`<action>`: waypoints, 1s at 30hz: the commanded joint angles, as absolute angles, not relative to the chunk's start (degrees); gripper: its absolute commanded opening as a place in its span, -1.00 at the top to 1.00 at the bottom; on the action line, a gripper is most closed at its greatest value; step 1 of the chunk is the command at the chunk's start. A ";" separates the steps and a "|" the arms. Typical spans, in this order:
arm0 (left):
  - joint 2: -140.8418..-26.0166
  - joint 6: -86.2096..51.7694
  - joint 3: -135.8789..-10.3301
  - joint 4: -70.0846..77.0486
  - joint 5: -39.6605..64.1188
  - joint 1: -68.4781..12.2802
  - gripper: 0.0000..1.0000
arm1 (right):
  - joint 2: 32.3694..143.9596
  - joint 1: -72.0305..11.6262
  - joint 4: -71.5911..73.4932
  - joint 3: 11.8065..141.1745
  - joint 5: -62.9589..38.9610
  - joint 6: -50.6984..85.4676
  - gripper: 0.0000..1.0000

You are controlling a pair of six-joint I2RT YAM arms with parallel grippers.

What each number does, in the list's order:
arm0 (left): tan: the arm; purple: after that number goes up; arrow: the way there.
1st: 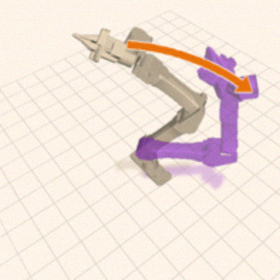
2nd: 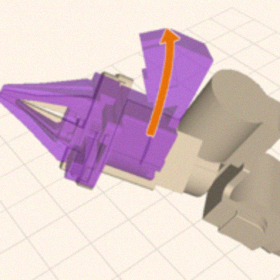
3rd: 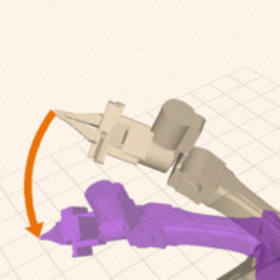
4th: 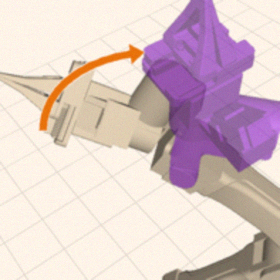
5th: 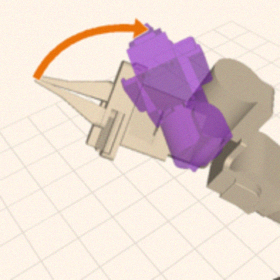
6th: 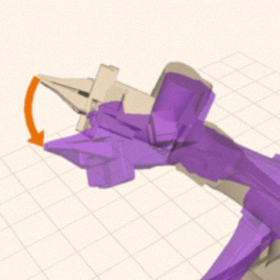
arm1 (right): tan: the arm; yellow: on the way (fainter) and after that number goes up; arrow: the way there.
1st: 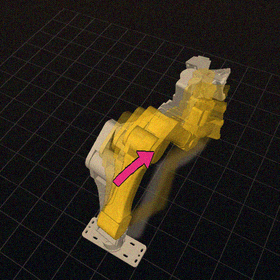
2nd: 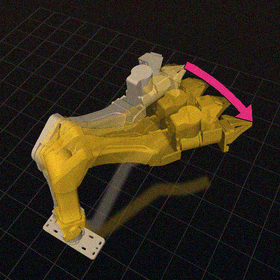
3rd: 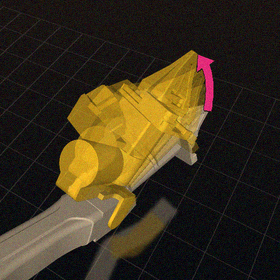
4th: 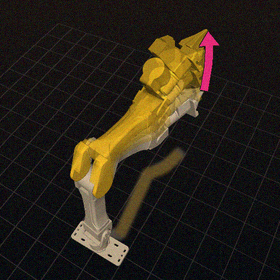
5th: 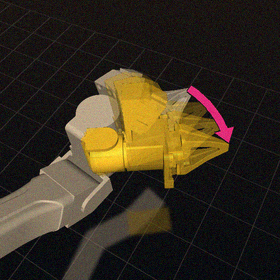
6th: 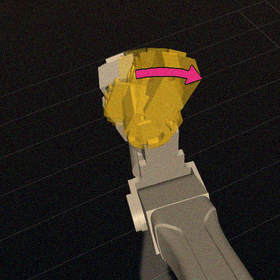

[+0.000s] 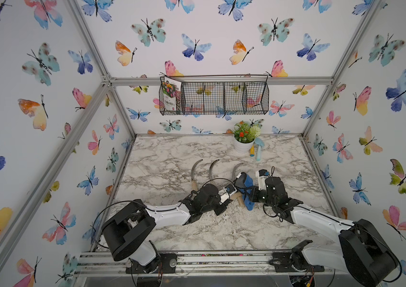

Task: Wipe small sickles with rags
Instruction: Wipe the small sickle.

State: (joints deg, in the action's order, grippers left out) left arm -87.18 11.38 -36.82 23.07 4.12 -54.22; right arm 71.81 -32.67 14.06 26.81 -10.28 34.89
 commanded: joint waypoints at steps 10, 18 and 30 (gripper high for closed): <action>-81.22 7.51 -37.79 27.66 6.01 -56.78 1.00 | 62.98 -42.80 17.43 21.90 -12.05 40.90 0.96; -78.74 6.83 -31.76 33.50 4.05 -57.04 1.00 | 66.20 -42.63 4.75 25.97 9.73 39.45 0.96; -78.82 6.10 -31.02 34.88 4.12 -57.13 1.00 | 66.36 -48.17 9.38 27.55 0.12 39.92 0.96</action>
